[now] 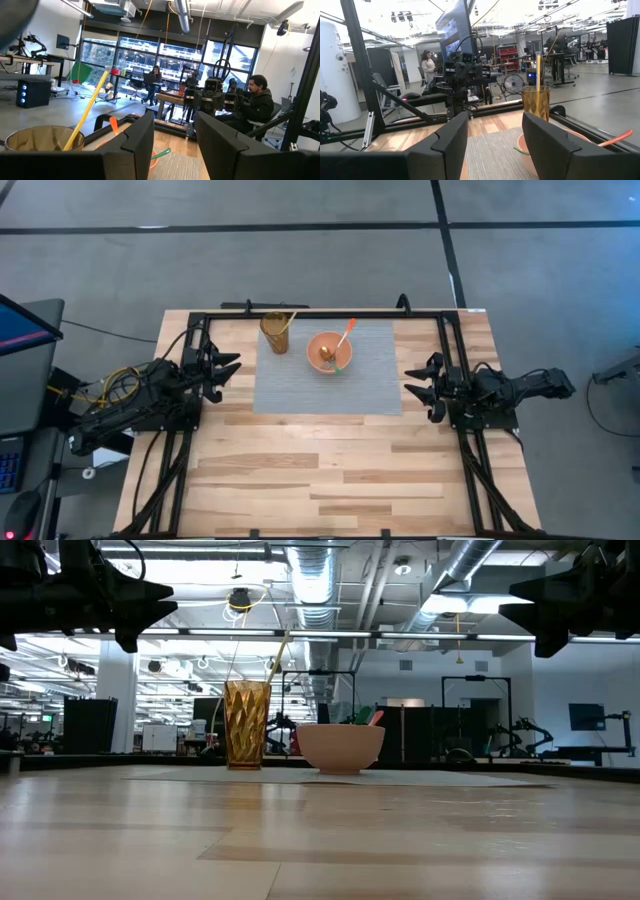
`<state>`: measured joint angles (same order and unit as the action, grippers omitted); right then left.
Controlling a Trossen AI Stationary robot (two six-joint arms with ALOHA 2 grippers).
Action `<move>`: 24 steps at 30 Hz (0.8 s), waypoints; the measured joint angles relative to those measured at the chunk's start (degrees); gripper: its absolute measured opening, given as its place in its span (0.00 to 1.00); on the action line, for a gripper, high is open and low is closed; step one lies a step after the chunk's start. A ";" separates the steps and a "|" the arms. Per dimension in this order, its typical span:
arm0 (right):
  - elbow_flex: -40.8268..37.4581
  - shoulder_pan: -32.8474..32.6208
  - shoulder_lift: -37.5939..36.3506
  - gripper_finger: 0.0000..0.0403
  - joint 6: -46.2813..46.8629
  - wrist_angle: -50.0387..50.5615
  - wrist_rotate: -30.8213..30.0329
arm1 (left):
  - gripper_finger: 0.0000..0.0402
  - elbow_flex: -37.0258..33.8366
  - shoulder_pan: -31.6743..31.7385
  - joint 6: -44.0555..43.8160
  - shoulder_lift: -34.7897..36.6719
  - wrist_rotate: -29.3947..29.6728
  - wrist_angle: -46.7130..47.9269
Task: Pick & Place Utensil
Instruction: Return to Home Position
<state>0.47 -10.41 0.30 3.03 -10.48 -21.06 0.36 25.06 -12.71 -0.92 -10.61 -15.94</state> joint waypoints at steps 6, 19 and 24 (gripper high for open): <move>0.00 -0.01 0.00 0.45 0.00 -0.01 0.02 | 0.36 0.00 -0.01 -0.02 0.01 0.00 0.00; 0.00 -0.02 0.02 0.46 0.02 0.00 0.01 | 0.36 0.00 -10.62 0.01 0.38 4.30 -0.71; 0.00 -0.01 0.02 0.45 0.00 -0.01 0.02 | 0.36 0.04 -18.77 0.00 -0.40 4.42 -0.61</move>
<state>0.47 -10.43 0.32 3.03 -10.49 -21.04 0.40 6.29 -12.71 -1.32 -6.19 -16.56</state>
